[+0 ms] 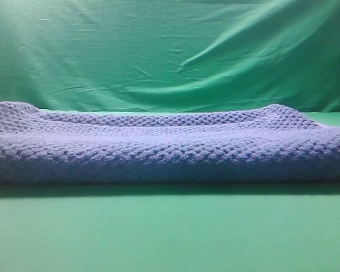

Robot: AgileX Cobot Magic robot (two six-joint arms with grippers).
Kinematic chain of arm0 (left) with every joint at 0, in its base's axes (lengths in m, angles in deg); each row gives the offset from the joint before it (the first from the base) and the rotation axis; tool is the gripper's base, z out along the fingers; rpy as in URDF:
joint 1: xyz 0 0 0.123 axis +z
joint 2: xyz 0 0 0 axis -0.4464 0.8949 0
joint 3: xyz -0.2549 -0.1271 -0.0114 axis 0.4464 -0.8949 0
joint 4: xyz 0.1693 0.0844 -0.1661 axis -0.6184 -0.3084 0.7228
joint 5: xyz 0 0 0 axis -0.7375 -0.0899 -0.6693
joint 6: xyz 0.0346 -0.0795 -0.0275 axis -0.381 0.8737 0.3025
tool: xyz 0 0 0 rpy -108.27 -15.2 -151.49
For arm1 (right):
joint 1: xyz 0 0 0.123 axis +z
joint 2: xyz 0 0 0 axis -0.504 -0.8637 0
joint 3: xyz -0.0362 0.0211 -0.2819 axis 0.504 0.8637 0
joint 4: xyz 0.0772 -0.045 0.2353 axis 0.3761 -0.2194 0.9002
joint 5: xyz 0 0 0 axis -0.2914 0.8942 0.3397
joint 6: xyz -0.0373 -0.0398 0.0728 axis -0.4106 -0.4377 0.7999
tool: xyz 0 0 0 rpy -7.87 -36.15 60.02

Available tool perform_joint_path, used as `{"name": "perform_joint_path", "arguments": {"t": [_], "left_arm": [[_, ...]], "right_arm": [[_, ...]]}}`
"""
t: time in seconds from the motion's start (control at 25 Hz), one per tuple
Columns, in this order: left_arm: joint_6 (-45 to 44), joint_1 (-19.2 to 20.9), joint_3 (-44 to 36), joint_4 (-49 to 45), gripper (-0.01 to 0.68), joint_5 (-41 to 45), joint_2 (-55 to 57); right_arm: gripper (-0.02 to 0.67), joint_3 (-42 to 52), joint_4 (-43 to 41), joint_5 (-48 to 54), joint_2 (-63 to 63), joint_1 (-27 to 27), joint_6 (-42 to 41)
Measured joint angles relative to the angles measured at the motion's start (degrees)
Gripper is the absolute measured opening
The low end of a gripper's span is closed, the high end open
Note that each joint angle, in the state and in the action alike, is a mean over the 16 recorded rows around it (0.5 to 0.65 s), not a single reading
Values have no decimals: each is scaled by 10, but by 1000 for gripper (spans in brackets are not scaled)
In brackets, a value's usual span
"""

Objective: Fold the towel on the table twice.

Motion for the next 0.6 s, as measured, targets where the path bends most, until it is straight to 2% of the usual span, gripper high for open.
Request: {"name": "perform_joint_path", "arguments": {"t": [0.6], "left_arm": [[-2,0,0,0,0,0,0]], "right_arm": [[0,0,0,0,0,-9,0]]}}
